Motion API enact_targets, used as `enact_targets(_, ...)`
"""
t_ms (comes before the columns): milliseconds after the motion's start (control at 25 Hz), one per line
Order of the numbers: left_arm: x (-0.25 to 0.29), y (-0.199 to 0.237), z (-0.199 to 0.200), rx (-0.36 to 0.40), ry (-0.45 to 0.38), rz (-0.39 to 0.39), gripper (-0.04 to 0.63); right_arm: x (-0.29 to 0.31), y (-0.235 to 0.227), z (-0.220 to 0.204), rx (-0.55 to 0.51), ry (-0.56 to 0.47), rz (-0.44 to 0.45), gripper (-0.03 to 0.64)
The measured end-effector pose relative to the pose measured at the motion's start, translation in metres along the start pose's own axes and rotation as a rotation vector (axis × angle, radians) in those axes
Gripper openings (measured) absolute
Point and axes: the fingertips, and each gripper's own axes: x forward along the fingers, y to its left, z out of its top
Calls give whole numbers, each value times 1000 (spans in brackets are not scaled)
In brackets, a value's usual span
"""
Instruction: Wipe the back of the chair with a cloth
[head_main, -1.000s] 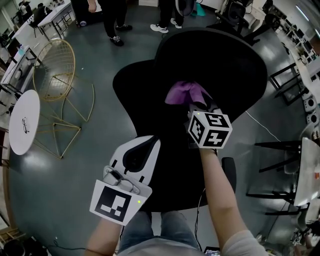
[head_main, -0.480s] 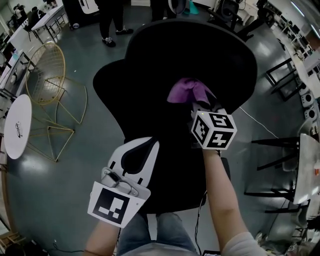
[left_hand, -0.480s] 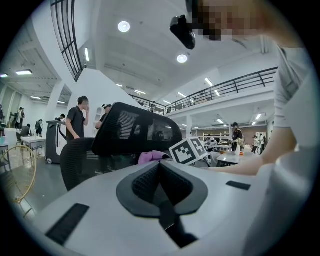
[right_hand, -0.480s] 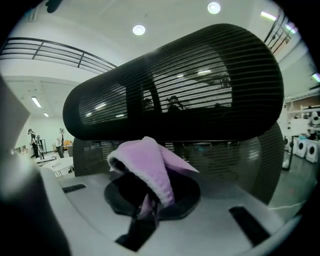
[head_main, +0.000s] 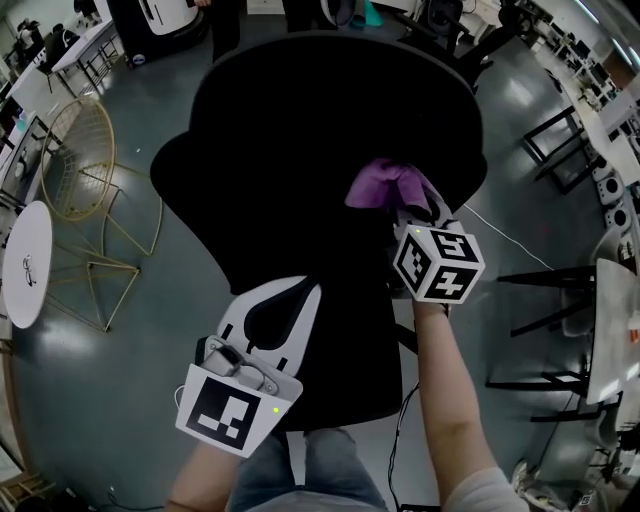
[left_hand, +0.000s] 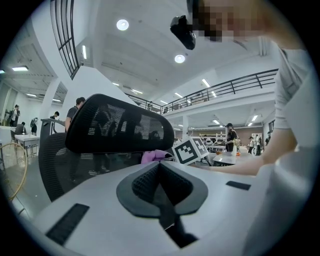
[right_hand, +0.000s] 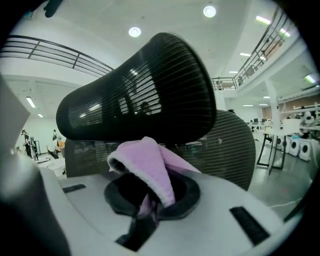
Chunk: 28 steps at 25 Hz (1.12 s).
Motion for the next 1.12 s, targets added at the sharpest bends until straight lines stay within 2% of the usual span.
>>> enact_targets(640, 31, -38, -5, -1, -6, -76, 12, -33, -92, -5, 33, -6, -134, 44)
enact_targets(1120, 49, -57, -24, 14, -29, -112, 12, -36, -92, -18, 39, -40, -123, 43)
